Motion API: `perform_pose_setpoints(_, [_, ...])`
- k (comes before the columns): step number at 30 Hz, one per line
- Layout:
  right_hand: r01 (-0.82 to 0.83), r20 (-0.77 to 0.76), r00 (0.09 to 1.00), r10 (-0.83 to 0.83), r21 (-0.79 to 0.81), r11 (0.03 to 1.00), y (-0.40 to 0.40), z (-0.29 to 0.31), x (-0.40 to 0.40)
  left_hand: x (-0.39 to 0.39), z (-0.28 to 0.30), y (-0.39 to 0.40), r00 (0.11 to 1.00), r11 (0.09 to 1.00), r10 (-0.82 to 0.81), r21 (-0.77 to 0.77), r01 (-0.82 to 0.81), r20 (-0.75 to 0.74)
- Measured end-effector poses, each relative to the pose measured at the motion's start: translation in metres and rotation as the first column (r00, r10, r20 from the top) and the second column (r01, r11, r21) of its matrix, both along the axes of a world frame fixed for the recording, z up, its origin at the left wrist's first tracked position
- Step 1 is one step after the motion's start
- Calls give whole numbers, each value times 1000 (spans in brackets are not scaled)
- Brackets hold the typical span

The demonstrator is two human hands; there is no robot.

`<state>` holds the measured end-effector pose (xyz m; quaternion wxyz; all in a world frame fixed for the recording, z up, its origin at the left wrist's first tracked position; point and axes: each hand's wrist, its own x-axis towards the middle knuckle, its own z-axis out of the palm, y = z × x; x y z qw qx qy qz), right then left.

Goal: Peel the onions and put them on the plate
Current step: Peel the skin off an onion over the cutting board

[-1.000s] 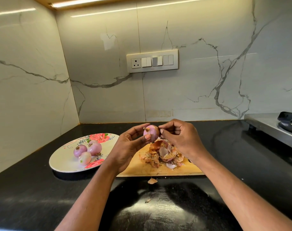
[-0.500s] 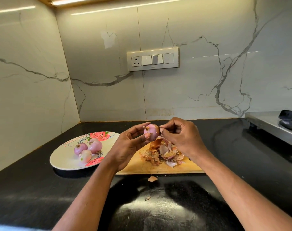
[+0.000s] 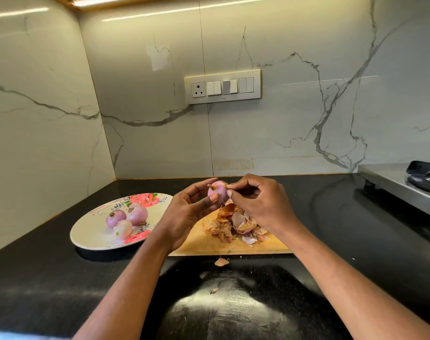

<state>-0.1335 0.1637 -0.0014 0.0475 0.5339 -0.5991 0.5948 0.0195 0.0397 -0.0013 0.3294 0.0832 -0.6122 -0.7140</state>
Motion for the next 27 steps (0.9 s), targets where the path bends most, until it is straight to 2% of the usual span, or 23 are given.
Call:
perform_pose_setpoints(3, [45,13,999,-45,-19,999,-2,-2,-3,0,-1,1,1000,1000,0,-12,0,2])
perform_pose_setpoints(8, [-58,64,996,55,45,997,2,4,2,-2,0,-1,999,999,44,-22,-45,-10])
perform_pose_setpoints(11, [-75,62,995,73,32,997,1,5,7,-2,-2,-2,996,995,85,-45,-86,-14])
perform_pose_setpoints(17, [-11,36,999,12,-36,999,-2,-1,11,-4,-6,-4,984,975,178,-134,-177,-6])
perform_pose_setpoints(27, [73,-12,997,-73,-27,997,-1,-1,15,-5,-9,-8,969,948,244,-220,-229,44])
